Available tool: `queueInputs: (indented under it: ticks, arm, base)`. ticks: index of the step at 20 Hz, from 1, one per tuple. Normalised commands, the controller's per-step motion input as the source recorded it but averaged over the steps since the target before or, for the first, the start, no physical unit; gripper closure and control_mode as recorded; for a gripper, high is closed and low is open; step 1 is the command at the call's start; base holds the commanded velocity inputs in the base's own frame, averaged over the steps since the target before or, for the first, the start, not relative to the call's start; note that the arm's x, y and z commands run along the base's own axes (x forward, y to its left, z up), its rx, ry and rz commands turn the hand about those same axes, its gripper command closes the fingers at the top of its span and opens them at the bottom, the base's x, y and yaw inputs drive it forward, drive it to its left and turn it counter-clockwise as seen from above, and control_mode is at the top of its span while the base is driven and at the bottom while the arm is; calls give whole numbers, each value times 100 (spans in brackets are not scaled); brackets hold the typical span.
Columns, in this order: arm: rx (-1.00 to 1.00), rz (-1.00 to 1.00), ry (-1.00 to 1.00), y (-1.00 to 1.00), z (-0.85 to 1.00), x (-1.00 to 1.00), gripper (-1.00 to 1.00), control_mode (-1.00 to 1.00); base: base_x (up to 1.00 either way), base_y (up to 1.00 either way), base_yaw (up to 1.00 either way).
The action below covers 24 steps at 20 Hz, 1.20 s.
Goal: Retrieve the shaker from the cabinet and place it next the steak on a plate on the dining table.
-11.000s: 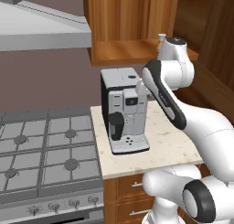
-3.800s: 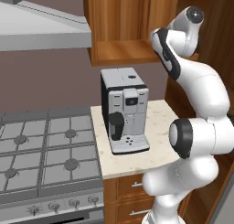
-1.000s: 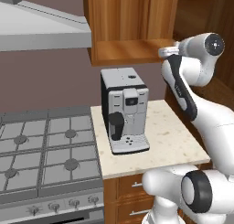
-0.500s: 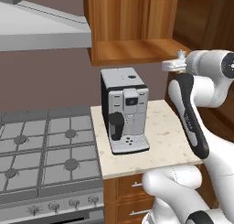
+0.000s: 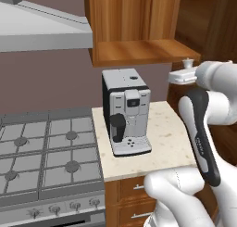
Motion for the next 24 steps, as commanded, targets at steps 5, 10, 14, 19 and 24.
queueInputs:
  ticks: [5, 10, 14, 19, 24]
  arm:
    - [-1, 6, 0, 0, 0, -26, 100, -100]
    - [0, 0, 0, 0, 0, 0, 100, 100]
    - [0, 0, 0, 0, 0, 0, 100, 100]
    - [0, 0, 0, 0, 0, 0, 100, 100]
    - [0, 0, 0, 0, 0, 0, 100, 100]
  base:
    - [0, 0, 0]
    - [-26, 1, 6]
    - [-41, 7, 10]
    - [-54, 10, 22]
    - [-75, 32, 34]
